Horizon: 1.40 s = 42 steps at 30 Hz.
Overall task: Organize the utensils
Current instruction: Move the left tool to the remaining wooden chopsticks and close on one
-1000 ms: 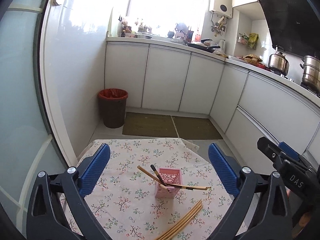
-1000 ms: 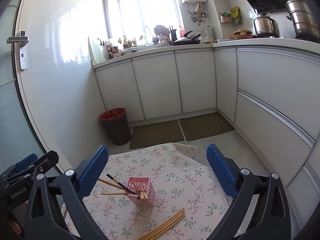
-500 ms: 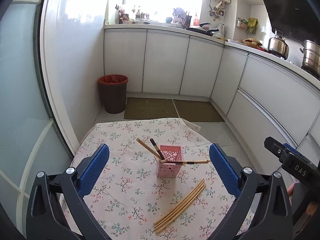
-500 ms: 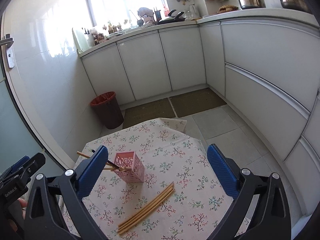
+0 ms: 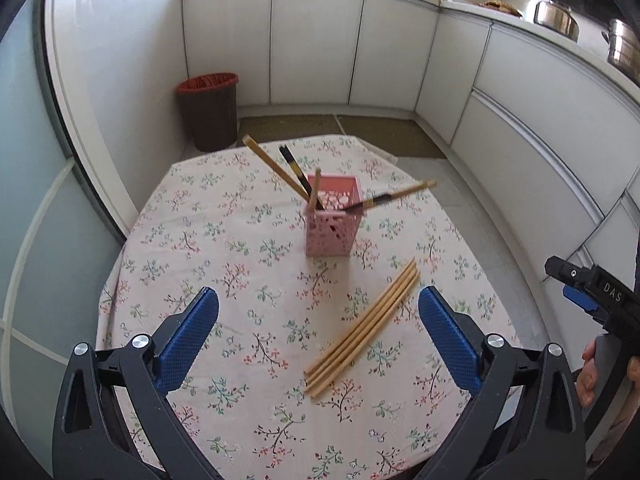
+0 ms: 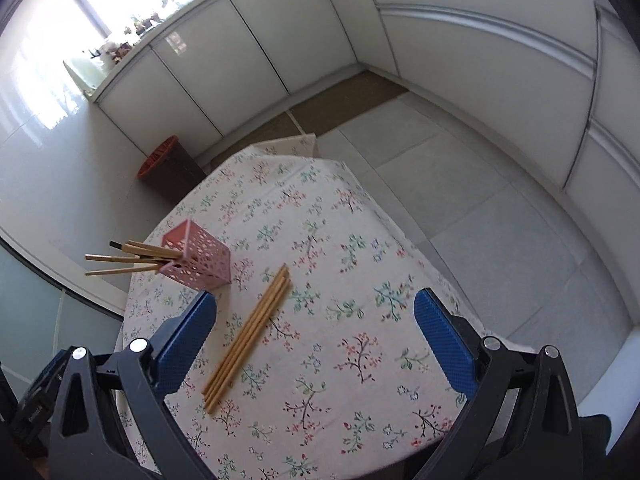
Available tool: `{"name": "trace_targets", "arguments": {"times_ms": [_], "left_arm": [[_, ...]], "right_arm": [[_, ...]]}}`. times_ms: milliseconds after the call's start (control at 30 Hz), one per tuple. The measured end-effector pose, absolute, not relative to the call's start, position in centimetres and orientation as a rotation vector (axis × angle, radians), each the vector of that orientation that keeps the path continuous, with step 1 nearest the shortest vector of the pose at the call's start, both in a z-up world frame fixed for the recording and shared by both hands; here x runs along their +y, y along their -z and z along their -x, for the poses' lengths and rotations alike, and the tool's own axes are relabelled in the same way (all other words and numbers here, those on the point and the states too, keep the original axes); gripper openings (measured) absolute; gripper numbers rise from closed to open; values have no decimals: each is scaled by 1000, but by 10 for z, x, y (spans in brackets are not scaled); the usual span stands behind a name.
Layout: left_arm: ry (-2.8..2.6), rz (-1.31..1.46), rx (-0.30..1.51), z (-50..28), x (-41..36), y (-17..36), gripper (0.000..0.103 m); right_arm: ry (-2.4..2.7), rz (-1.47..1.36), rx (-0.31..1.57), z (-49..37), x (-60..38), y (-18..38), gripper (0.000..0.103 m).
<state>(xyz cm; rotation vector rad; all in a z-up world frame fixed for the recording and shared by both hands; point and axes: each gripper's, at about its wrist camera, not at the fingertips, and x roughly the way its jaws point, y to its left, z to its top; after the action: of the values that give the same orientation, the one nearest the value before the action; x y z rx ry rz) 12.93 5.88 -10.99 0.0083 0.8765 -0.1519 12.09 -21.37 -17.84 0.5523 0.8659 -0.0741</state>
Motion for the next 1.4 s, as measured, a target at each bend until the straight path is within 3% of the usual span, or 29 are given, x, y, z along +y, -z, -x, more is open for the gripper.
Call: {"name": "trace_targets", "arguments": {"times_ms": [233, 433, 700, 1400], "left_arm": [[419, -108, 1013, -129, 1, 169, 96], [670, -278, 1046, -138, -64, 209, 96], [739, -201, 1194, -205, -86, 250, 61], [677, -364, 1233, -250, -105, 283, 61]], "right_arm": [[129, -740, 944, -115, -251, 228, 96], [239, -1006, 873, -103, -297, 240, 96], [221, -1200, 922, -110, -314, 266, 96], [144, -1106, 1000, -128, -299, 267, 96]]}}
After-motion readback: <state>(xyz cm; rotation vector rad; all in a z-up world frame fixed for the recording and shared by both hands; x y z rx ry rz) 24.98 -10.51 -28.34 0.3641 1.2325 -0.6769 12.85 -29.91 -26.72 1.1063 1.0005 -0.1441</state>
